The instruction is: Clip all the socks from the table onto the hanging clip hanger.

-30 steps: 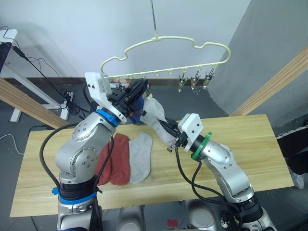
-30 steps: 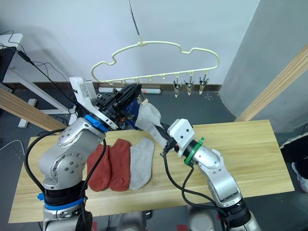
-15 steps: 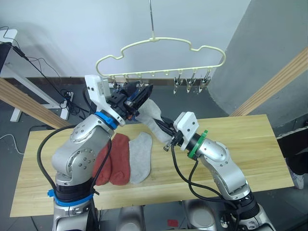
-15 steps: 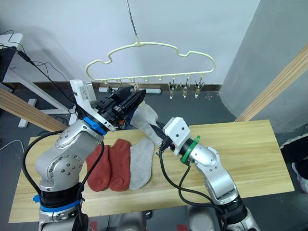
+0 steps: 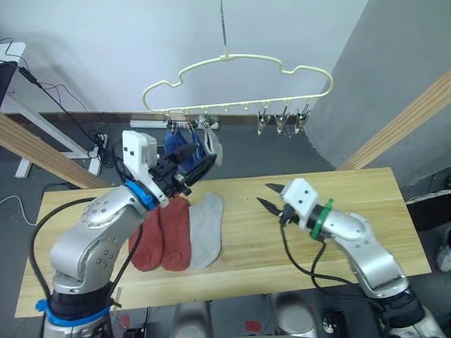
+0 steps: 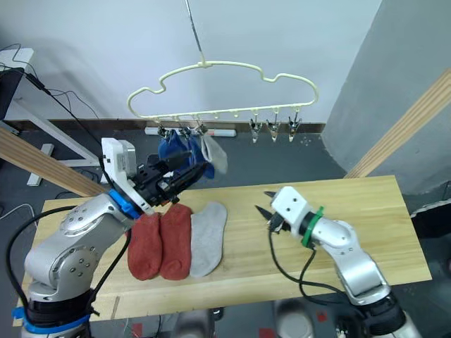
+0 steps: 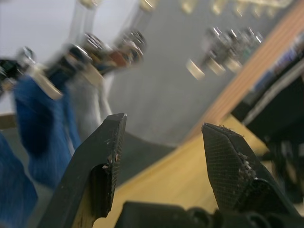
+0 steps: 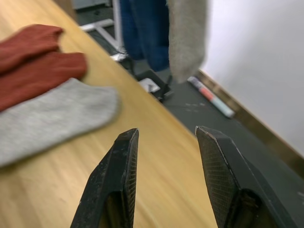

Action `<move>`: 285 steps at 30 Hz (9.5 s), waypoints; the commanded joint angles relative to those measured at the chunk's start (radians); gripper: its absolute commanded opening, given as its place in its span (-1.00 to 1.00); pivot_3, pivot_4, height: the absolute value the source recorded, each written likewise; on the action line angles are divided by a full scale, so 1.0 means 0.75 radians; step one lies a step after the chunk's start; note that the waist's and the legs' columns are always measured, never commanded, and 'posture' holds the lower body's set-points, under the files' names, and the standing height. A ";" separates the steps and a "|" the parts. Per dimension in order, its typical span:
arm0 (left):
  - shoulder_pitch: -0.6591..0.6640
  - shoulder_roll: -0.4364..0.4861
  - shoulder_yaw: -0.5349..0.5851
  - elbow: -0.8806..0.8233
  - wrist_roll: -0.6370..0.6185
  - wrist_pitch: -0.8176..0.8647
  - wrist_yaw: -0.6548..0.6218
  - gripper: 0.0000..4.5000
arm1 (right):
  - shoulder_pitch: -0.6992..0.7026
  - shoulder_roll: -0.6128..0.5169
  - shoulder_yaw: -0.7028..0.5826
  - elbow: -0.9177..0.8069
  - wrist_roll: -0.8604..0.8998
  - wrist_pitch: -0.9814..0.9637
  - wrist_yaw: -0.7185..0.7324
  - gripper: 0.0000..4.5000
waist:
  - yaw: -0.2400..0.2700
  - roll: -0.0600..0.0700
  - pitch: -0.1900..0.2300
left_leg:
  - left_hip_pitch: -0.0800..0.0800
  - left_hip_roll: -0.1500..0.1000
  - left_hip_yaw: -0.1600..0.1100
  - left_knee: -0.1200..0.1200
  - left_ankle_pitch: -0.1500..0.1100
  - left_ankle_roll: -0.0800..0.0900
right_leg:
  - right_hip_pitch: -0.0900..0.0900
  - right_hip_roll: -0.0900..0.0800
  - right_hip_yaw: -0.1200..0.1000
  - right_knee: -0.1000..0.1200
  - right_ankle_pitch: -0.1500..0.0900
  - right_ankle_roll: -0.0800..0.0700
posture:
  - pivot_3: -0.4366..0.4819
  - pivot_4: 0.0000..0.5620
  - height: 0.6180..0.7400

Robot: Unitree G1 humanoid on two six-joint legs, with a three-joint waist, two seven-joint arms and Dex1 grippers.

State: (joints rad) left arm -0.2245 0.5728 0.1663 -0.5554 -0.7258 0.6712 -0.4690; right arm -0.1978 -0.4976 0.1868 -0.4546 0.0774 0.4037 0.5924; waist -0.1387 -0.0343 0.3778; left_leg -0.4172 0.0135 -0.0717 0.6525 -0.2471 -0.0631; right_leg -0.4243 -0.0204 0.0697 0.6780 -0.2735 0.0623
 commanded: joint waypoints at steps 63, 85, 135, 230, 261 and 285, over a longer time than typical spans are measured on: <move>-0.086 0.159 -0.034 -0.043 0.045 -0.200 -0.357 0.24 | -0.557 0.449 0.020 -0.107 0.079 0.443 -0.443 -0.13 | 0.000 0.000 -0.002 | -0.003 0.001 0.000 -0.007 0.003 -0.002 | -0.008 -0.002 -0.002 0.003 0.005 -0.009 | -0.46 0.15 1.00; -0.070 0.140 -0.049 -0.047 0.066 -0.200 -0.353 0.24 | -0.560 0.566 -0.065 -0.066 0.106 0.496 -0.510 -0.13 | 0.000 0.000 -0.002 | -0.003 0.002 0.000 -0.006 0.003 -0.001 | -0.008 -0.002 -0.002 0.005 0.005 -0.010 | -0.46 0.16 1.00; 0.432 -0.340 -0.366 0.244 0.753 -0.386 0.281 1.00 | -0.567 0.604 -0.077 -0.037 0.109 0.439 -0.521 -0.98 | 0.001 0.000 -0.007 | -0.004 0.008 0.000 -0.002 0.004 0.000 | -0.008 -0.002 -0.003 0.008 0.007 -0.012 | -0.49 0.21 1.00; -0.120 -0.448 -0.464 0.786 1.282 -1.381 0.362 -1.00 | -0.561 0.606 -0.109 -0.093 0.248 0.587 -0.539 -0.18 | -0.035 -0.001 -0.008 | -0.008 0.000 -0.003 0.012 0.006 0.003 | -0.008 -0.001 -0.006 0.017 0.009 -0.012 | -0.62 0.17 1.00; 0.052 0.008 -0.196 0.080 0.198 -0.481 -0.316 0.22 | -0.359 0.168 -0.077 -0.316 0.165 0.482 -0.432 0.13 | -0.034 -0.001 -0.008 | -0.009 0.000 -0.004 0.013 0.007 0.003 | -0.008 0.001 -0.005 0.014 0.009 -0.011 | -0.57 0.18 1.00; -0.084 0.069 -0.145 0.082 0.164 -0.371 -0.372 0.24 | -0.389 0.270 -0.060 -0.199 0.005 0.453 -0.501 -0.41 | -0.005 -0.001 -0.008 | -0.011 0.000 -0.004 0.012 0.007 0.003 | -0.008 0.000 -0.006 0.012 0.010 -0.011 | -0.55 0.12 1.00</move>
State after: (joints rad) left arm -0.2879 0.6251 0.0524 -0.4616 -0.6050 0.4040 -0.7375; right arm -0.4808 -0.2991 0.1569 -0.5809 0.0910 0.7528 0.2221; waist -0.1424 -0.0349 0.3720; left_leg -0.4252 0.0138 -0.0747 0.6617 -0.2422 -0.0604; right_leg -0.4306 -0.0206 0.0651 0.6869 -0.2663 0.0539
